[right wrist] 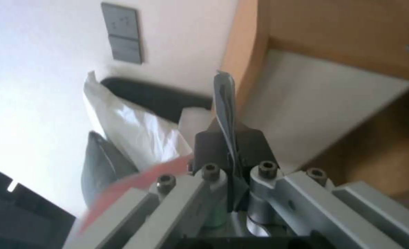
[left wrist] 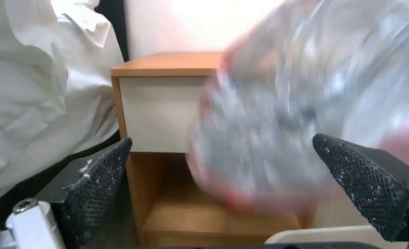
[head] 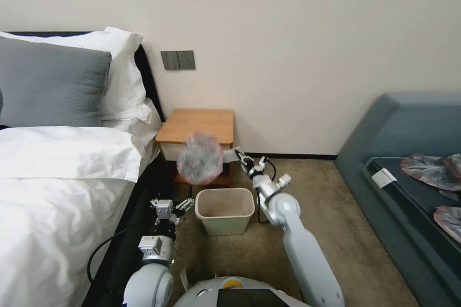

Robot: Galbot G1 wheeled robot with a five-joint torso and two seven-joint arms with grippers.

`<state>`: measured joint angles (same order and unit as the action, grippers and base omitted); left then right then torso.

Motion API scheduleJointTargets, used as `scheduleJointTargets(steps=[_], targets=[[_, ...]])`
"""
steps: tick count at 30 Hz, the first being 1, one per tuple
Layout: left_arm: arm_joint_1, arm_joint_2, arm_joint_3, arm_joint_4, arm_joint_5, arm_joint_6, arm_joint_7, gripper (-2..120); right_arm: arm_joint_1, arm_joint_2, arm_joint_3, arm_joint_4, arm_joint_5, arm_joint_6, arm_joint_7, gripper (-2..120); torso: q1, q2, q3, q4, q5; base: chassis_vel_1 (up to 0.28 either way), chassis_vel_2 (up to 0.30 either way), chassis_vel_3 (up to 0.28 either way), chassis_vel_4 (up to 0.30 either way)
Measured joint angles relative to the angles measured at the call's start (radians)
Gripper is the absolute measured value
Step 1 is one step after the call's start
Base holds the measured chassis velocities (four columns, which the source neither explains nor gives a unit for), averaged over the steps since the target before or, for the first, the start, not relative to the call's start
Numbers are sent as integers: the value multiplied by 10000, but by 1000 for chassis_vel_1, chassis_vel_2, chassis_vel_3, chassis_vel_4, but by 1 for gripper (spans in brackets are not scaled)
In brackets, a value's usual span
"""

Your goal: Pick up the garbage bag from the table and place it over the trash can.

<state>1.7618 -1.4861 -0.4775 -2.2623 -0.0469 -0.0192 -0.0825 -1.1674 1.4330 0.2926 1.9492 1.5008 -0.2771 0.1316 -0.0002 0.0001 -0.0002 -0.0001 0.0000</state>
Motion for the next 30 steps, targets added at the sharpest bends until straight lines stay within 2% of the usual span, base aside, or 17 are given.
scheduleJointTargets(steps=[3, 12, 30], targets=[[130, 34, -31, -169, 8, -140, 4, 100, -952, -63, -40, 424, -306, 17, -84, 0, 0, 0, 0, 0, 0, 0, 0, 0, 0], [84, 50, -68, -258, 11, -203, -23, 100, -2111, -230, -286, 633, -861, 69, -339, 0, 0, 0, 1, 0, 0, 0, 0, 0, 0], [122, 48, -41, -258, 101, -380, -33, 100, -2708, -518, -249, 1093, -1072, 62, -344, 0, 2, 0, 2, 0, 0, 0, 0, 0, 0]])
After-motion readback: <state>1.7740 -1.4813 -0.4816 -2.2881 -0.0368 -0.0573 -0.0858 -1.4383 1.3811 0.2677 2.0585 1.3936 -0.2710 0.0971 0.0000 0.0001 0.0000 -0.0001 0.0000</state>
